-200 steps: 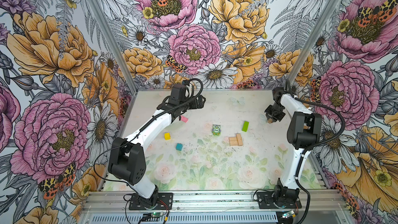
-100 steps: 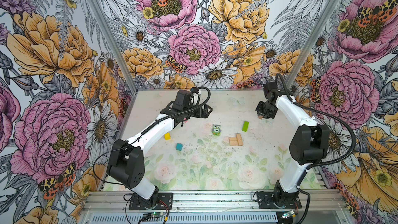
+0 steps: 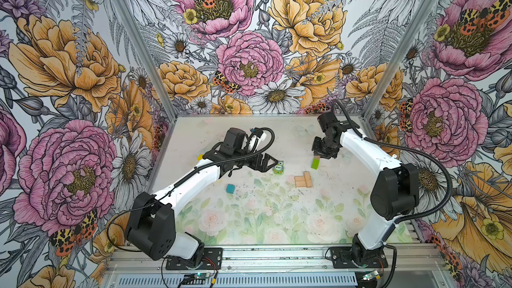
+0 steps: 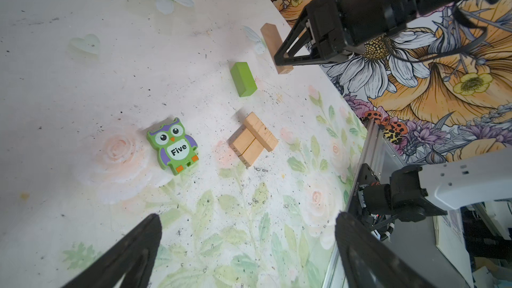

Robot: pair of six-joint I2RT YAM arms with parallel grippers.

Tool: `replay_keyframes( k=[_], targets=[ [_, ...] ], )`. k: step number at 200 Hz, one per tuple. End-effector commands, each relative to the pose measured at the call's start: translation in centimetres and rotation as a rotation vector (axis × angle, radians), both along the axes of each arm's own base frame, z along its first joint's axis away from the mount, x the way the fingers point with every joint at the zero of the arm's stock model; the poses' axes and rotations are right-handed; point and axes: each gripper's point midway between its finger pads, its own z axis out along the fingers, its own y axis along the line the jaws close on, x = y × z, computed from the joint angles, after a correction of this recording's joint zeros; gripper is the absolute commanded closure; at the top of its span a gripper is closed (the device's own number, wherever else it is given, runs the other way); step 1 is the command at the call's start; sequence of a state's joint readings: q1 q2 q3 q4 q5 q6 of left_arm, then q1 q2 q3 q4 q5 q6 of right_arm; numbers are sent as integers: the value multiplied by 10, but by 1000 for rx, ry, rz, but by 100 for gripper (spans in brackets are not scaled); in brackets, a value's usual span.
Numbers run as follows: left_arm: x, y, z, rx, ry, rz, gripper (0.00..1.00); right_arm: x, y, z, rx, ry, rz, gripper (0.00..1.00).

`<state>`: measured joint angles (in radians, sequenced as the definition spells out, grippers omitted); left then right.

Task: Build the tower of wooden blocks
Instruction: 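Lift the wood bar with the right gripper and carry it toward the wood stack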

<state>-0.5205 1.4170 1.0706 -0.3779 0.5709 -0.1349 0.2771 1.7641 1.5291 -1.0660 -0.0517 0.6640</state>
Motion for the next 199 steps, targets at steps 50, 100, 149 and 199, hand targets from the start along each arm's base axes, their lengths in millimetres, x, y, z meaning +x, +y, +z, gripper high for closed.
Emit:
replay_keyframes(
  k=[50, 100, 149, 199],
  targets=[
    [-34, 1, 2, 9, -44, -61, 1, -20, 39, 2, 24, -25, 140, 91],
    [-45, -4, -6, 41, -43, -91, 1, -39, 50, -11, 8, 12, 234, 91],
    [-42, -12, -7, 53, -52, -106, 1, -57, 49, -27, -34, 49, 294, 91],
    [-36, -22, -6, 58, -55, -120, 1, -68, 49, -40, -66, 69, 329, 92]
  ],
)
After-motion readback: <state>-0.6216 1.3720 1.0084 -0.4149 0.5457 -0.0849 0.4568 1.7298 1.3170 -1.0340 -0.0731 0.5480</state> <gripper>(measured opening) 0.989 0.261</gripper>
